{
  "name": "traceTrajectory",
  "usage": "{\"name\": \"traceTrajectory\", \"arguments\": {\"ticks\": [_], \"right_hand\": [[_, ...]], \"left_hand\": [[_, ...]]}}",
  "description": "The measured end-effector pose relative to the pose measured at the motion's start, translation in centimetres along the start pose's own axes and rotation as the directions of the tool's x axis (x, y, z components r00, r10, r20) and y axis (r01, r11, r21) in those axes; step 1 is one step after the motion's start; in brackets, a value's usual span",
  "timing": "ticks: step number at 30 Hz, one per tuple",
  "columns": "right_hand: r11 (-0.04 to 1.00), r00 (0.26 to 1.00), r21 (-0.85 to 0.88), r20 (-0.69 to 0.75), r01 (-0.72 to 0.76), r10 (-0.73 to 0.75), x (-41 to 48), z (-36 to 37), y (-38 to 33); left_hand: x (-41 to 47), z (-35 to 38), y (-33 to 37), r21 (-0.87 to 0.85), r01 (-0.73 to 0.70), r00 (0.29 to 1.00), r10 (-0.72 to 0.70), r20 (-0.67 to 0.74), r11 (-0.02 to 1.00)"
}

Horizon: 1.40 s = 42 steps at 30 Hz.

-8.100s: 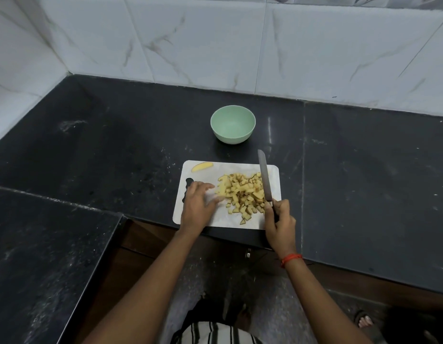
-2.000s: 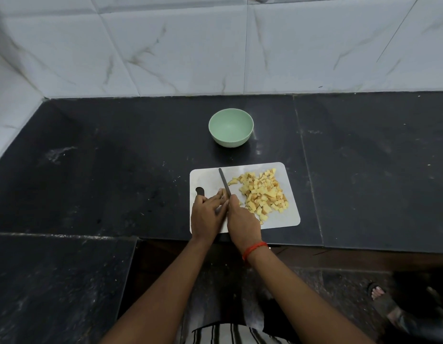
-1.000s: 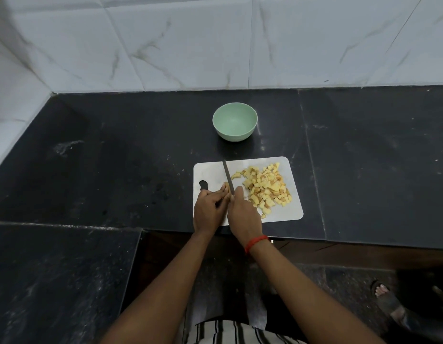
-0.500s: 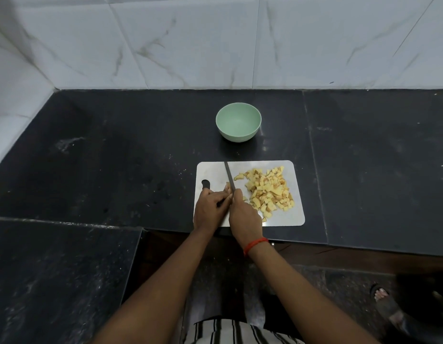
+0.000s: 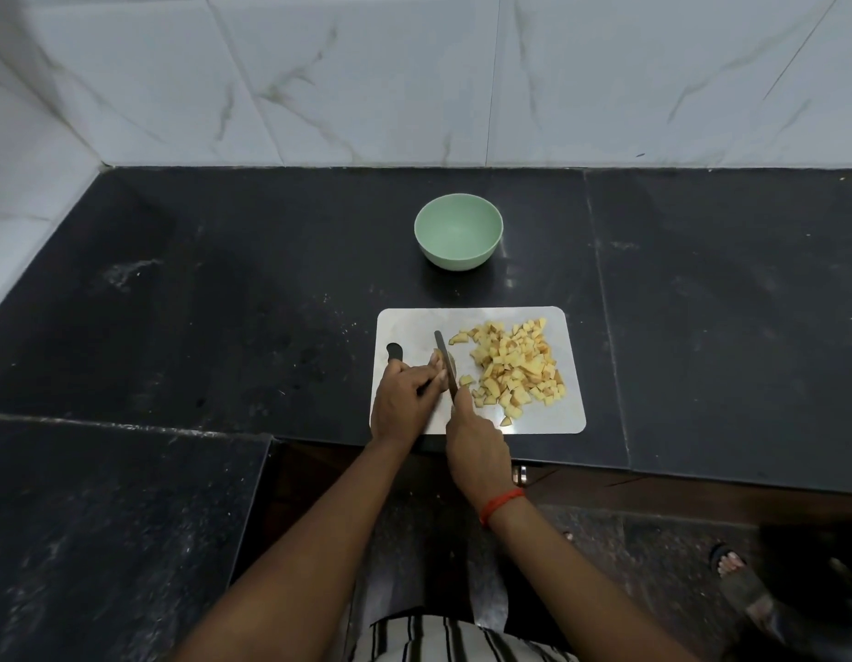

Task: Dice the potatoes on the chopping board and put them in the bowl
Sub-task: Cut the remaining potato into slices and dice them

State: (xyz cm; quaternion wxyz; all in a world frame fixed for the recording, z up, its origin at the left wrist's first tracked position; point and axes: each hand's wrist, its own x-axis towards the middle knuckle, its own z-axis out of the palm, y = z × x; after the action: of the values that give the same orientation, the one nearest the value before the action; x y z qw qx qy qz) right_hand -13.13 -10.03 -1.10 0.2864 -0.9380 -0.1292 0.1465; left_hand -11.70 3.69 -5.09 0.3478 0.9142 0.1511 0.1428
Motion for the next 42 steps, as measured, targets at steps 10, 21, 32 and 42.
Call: {"name": "traceTrajectory", "arguments": {"ticks": [10,21,32,42], "right_hand": [[0.983,0.995,-0.177,0.084,-0.044,0.059,-6.8,0.6,3.0],[0.983,0.998,-0.183,-0.067,-0.028,0.016,-2.9,0.2,1.8],[0.997,0.984,-0.035,-0.162,0.067,-0.072,-1.2,0.0,3.2],[0.987,0.972,-0.093,-0.181,0.133,-0.149,-1.0,-0.5,3.5]], "left_hand": [[-0.2,0.1,-0.2,-0.018,0.068,0.998,-0.068,0.017,0.997],[-0.6,0.0,1.5,-0.035,0.082,0.995,-0.084,-0.056,0.996],[0.8,-2.6,-1.1,0.186,-0.129,0.99,0.114,0.088,0.974],[0.7,-1.8,0.5,0.105,-0.015,1.0,0.014,0.009,0.994]]}}
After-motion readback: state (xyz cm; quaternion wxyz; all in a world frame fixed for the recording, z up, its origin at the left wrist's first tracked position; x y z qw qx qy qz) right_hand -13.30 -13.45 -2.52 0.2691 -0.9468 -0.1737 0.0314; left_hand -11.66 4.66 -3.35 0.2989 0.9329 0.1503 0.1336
